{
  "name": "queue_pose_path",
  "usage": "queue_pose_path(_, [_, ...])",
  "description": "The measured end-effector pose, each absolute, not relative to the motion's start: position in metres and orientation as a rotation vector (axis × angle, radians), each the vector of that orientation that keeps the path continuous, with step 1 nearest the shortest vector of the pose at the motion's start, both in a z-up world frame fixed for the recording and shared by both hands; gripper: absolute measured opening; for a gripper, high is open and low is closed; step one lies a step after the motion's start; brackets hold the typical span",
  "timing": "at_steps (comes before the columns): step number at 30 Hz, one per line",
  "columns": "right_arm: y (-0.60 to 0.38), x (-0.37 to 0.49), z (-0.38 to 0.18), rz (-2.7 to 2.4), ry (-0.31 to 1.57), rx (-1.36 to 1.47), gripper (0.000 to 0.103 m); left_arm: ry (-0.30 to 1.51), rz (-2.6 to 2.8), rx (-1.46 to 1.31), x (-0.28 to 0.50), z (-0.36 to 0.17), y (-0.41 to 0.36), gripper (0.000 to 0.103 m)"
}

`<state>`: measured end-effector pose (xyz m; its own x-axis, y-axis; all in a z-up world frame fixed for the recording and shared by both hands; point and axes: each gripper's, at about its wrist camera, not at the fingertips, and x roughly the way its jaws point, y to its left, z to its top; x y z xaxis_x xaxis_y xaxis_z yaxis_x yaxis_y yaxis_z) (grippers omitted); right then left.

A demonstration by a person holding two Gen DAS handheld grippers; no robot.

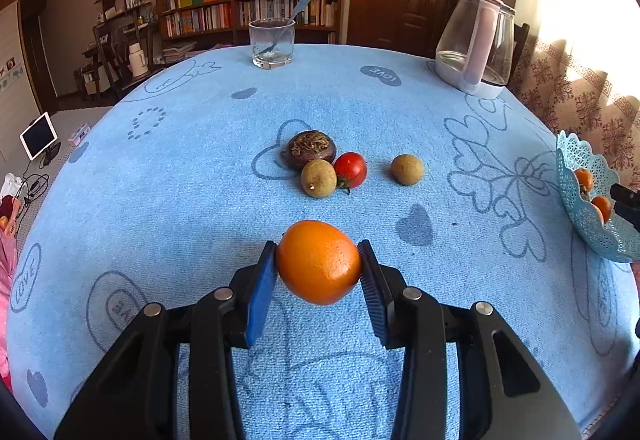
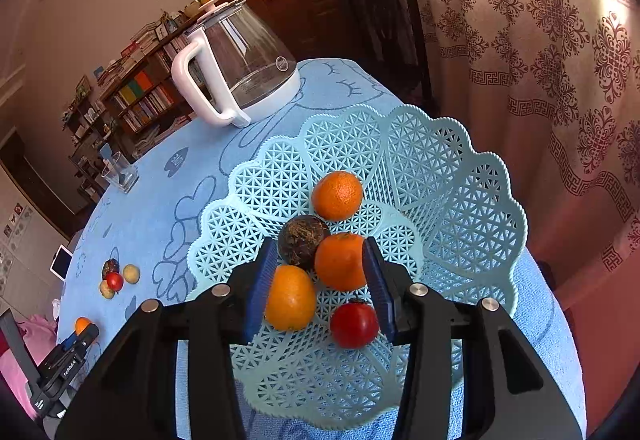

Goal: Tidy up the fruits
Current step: 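Lower the large orange into the basket and open the left tool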

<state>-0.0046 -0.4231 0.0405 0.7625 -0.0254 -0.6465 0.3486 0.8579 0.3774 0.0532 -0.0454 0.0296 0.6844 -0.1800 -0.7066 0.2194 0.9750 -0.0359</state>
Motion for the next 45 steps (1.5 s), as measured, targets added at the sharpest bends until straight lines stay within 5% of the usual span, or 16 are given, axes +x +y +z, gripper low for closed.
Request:
queue_pose_path(14, [-0.444,-0.022,0.046,-0.271,0.540,0.540,0.047,0.743,-0.455,0.150,0.040,0.061,-0.153,0.041])
queue_pose_path(18, [-0.446,-0.031,0.051,-0.336,0.476,0.531,0.059,0.742,-0.539,0.157,0.038,0.065,-0.191,0.041])
queue_pose_path(30, [-0.446,-0.030,0.050,-0.350,0.464,0.520,0.060,0.753,-0.695,0.195,0.039,0.067,-0.280,0.042])
queue_pose_path(33, [-0.448,-0.031,0.050,-0.357,0.461,0.526,0.060,0.744,-0.685,0.167,0.040,0.069,-0.281,0.062])
queue_pose_path(45, [-0.446,-0.036,0.049,-0.389,0.439,0.515,0.061,0.744,-0.591,0.144,0.054,0.066,-0.247,0.064])
